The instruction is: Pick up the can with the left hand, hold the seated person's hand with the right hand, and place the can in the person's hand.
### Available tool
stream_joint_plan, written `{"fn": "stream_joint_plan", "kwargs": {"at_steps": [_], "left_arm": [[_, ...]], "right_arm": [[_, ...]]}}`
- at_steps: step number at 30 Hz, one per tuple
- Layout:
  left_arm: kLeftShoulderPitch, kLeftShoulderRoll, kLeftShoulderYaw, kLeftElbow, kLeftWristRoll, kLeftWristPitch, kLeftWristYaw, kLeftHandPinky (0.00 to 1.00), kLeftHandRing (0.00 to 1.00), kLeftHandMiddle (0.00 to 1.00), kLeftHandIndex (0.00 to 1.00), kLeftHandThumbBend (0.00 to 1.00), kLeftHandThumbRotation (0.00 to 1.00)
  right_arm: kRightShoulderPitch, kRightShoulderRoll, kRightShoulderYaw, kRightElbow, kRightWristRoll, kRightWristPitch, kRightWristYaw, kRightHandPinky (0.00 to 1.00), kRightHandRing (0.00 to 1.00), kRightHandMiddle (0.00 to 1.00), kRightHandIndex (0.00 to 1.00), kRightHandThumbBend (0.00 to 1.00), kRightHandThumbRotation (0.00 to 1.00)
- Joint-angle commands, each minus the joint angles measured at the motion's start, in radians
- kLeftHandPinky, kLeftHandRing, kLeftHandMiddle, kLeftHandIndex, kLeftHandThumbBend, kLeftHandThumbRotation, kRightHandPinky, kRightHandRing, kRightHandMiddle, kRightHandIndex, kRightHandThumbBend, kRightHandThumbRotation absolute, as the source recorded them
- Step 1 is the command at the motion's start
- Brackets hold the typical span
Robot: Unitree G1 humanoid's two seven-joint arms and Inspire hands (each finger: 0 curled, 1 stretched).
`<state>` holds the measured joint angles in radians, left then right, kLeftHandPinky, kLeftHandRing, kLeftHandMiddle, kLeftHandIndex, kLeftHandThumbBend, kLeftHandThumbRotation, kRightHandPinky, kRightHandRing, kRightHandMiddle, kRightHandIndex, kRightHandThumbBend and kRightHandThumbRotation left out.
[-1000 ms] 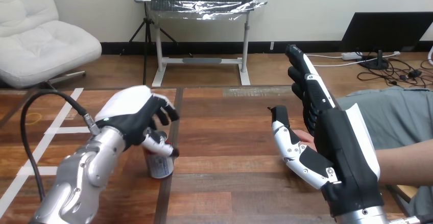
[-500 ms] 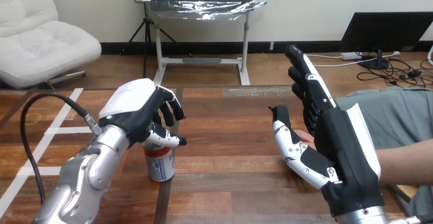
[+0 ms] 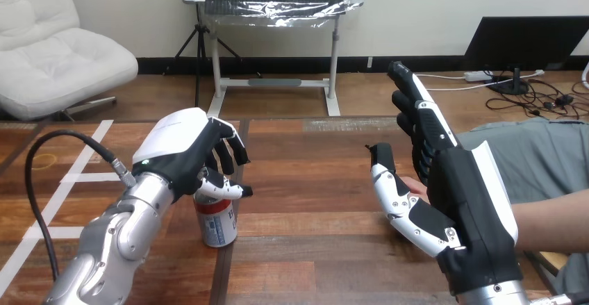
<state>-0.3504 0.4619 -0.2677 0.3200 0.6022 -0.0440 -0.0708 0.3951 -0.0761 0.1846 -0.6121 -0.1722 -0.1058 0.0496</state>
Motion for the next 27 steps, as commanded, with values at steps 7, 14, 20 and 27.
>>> {"fn": "stream_joint_plan", "kwargs": {"at_steps": [7,14,20,27], "left_arm": [[-0.030,0.010,0.018,0.013,-0.008,-0.020,0.022,0.36,0.41,0.46,0.49,0.68,0.00],[-0.028,0.005,0.022,0.015,-0.013,-0.024,0.032,0.37,0.42,0.47,0.49,0.69,0.00],[-0.030,0.006,0.021,0.018,-0.008,-0.027,0.043,0.38,0.43,0.48,0.49,0.68,0.00],[-0.036,0.011,0.015,0.007,0.008,-0.001,0.032,0.40,0.45,0.50,0.51,0.69,0.00]], "right_arm": [[-0.056,0.004,-0.009,-0.041,0.015,0.000,0.006,1.00,1.00,1.00,0.95,0.00,0.00],[-0.057,0.002,-0.012,-0.039,0.017,-0.003,0.009,1.00,1.00,1.00,0.95,0.00,0.00],[-0.056,0.001,-0.014,-0.043,0.007,0.001,0.006,1.00,1.00,1.00,0.95,0.00,0.00],[-0.057,0.001,-0.014,-0.044,0.004,0.004,0.005,1.00,1.00,1.00,0.94,0.00,0.00]]}}
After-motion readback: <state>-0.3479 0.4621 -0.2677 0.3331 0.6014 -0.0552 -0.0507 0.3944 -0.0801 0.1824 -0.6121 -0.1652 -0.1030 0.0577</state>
